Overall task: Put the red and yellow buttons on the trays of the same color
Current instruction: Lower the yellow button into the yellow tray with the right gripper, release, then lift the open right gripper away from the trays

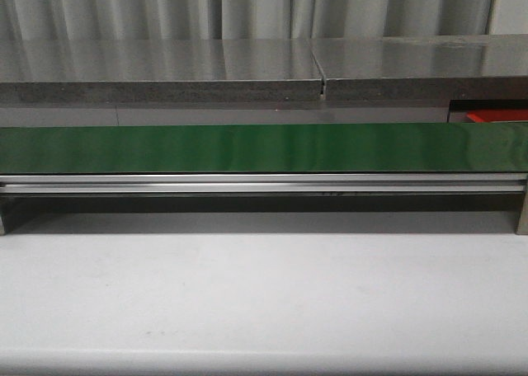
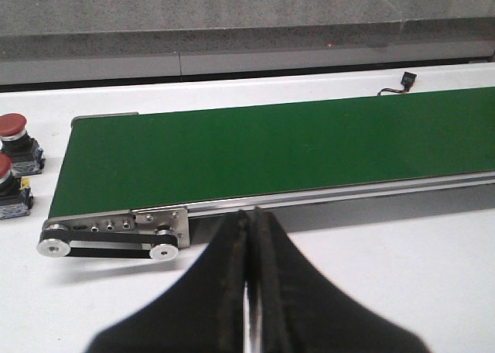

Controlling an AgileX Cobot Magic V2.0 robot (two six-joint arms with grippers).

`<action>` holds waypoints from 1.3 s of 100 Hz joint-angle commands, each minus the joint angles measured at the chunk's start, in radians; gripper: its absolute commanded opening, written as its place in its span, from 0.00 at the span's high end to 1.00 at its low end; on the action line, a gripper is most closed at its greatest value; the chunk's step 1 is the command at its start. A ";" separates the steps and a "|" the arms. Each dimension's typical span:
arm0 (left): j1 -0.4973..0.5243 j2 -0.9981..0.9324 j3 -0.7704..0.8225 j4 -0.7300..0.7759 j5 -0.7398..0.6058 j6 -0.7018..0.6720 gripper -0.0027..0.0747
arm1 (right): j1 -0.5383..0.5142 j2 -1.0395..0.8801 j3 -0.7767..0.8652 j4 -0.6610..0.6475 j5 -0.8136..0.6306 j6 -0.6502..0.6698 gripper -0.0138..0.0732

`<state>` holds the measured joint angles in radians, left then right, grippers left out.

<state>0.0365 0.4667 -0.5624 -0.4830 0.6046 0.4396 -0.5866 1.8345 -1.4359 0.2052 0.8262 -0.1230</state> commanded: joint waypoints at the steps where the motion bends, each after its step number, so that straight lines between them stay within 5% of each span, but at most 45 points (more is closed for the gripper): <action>1: -0.007 0.001 -0.025 -0.029 -0.066 -0.002 0.99 | 0.024 -0.124 -0.026 0.021 -0.054 -0.010 0.20; 37: -0.007 0.001 -0.025 -0.029 -0.066 -0.002 0.99 | 0.254 -0.398 -0.001 0.021 -0.074 -0.070 0.21; 63: -0.007 0.001 -0.025 -0.029 -0.066 -0.002 0.99 | 0.409 -0.632 0.172 0.021 -0.087 -0.108 0.21; 118: -0.007 0.001 -0.025 -0.029 -0.066 -0.002 0.99 | 0.431 -1.190 0.699 0.021 -0.129 -0.125 0.21; 130: -0.007 0.001 -0.025 -0.029 -0.066 -0.002 0.99 | 0.431 -1.270 0.759 0.021 -0.129 -0.125 0.30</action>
<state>0.0365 0.4667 -0.5624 -0.4830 0.6046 0.4396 -0.1552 0.6123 -0.6888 0.2211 0.7673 -0.2328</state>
